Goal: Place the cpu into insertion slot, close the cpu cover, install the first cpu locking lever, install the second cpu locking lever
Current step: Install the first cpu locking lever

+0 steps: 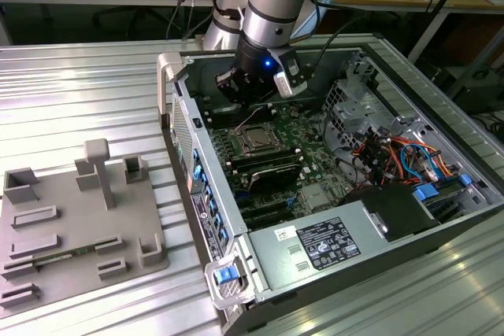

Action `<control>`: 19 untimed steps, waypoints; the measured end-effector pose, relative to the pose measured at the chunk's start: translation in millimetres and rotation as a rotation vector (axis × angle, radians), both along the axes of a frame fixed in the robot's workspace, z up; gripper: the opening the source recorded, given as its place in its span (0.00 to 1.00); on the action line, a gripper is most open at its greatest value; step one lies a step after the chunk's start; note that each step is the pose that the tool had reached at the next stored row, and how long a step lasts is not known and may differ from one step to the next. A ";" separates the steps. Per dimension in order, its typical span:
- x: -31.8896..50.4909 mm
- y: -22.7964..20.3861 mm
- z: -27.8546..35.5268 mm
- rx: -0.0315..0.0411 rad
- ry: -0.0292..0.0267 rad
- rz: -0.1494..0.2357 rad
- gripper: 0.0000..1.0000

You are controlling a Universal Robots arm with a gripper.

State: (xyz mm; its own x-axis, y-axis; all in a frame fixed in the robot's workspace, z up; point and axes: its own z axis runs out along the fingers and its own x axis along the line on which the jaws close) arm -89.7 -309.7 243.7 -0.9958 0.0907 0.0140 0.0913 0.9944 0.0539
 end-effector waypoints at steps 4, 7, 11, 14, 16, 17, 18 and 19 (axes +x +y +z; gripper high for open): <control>3.8 0.2 -1.6 0.0001 -0.0011 0.019 0.11; 7.8 3.1 -2.6 0.0001 -0.0016 0.023 0.11; 10.9 3.1 -3.5 0.0001 -0.0016 0.047 0.11; 15.8 3.1 -6.2 0.0001 -0.0016 0.047 0.11; 18.2 3.1 -7.4 0.0000 -0.0016 0.047 0.11; 19.8 3.1 -7.8 0.0001 -0.0016 0.047 0.11; 21.0 3.1 -8.1 0.0001 -0.0017 0.047 0.11; 22.6 3.2 -8.4 0.0000 -0.0016 0.047 0.11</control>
State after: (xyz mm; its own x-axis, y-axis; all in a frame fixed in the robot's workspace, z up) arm -67.1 -306.4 235.3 -0.9990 0.0441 0.0124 0.0447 0.9975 0.0540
